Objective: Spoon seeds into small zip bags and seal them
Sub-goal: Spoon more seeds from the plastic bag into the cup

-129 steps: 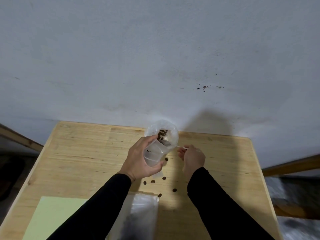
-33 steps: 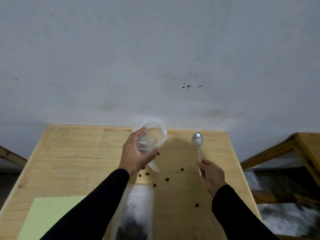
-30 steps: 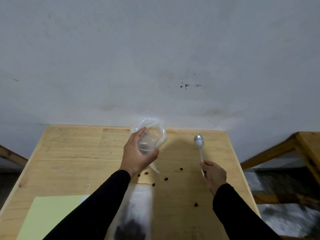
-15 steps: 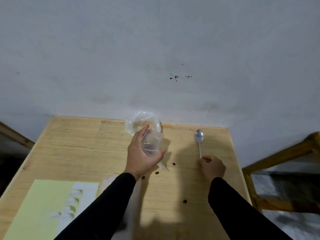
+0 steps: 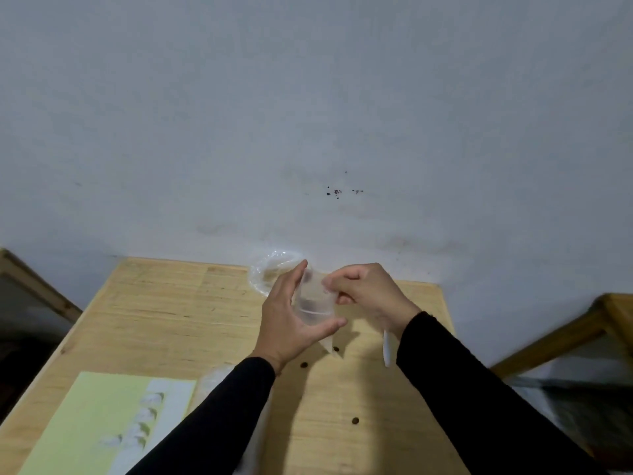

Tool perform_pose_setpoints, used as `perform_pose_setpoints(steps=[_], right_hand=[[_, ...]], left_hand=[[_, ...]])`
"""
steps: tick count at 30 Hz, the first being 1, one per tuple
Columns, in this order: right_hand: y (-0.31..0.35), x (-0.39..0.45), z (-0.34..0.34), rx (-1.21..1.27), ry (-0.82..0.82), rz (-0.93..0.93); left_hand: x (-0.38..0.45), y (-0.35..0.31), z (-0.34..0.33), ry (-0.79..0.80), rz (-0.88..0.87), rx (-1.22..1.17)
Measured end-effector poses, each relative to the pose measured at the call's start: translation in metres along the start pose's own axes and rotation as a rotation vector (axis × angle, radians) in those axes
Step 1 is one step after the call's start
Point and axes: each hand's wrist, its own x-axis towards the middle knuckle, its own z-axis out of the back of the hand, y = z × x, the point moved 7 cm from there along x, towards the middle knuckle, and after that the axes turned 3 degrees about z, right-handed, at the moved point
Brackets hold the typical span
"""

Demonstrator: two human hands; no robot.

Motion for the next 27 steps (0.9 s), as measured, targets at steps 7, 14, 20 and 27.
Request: perform_pose_setpoints(steps=[7,14,20,27], right_hand=[[0.044,-0.007,-0.008,-0.139,-0.031,0.077],[0.051,-0.037,-0.025,0.229,-0.183,0.234],[0.069,-0.044,-0.033,0.094,-0.276,0.352],[0.08,-0.05,-0.04,0.062,-0.231,0.361]], left_hand=[[0.011,-0.019,0.045,-0.16,0.065,-0.136],[0.011,-0.024,0.092,-0.326,0.131,-0.406],[0.008,-0.022,0.111,-0.182,0.051,-0.288],[0.012,-0.022,0.124,-0.021,0.032,-0.267]])
